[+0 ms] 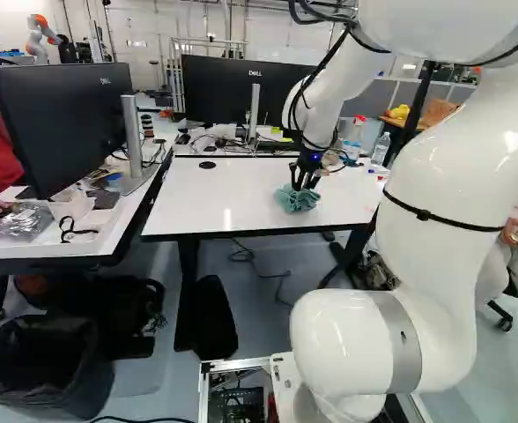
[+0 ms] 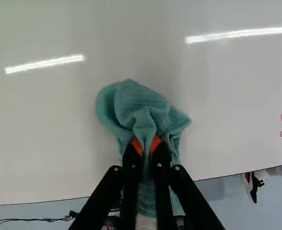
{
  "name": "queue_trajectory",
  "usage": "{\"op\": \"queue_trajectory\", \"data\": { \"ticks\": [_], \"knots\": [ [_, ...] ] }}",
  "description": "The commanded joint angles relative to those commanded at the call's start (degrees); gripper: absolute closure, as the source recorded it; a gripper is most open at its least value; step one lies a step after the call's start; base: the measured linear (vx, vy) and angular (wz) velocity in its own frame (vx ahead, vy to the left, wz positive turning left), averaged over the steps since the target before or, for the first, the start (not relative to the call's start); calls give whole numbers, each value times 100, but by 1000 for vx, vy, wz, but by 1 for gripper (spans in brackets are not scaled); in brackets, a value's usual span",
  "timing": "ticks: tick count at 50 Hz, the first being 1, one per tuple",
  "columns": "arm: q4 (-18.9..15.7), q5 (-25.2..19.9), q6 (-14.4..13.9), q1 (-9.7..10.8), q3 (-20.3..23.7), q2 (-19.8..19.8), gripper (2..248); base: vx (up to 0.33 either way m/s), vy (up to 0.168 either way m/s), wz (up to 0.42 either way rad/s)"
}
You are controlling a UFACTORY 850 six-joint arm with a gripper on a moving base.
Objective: Clean the table with the green towel
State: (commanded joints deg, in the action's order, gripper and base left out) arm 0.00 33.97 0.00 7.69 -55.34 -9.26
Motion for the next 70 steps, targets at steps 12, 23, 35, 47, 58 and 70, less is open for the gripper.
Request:
{"op": "queue_trajectory", "data": {
  "ticks": [12, 23, 35, 47, 58, 70],
  "knots": [
    [0, 0, 0, -73, -345, -293, 212, 0, 0, 0],
    [0, 0, 0, -243, -566, -476, 212, 0, 0, 0],
    [0, 0, 0, -490, -610, -512, 212, 0, 0, 0],
    [0, 0, 0, -743, -559, -469, 212, 0, 0, 0],
    [0, 0, 0, -941, -364, -308, 212, 0, 0, 0],
    [0, 0, 0, -1090, -55, -47, 212, 0, 0, 0]
  ]
}}
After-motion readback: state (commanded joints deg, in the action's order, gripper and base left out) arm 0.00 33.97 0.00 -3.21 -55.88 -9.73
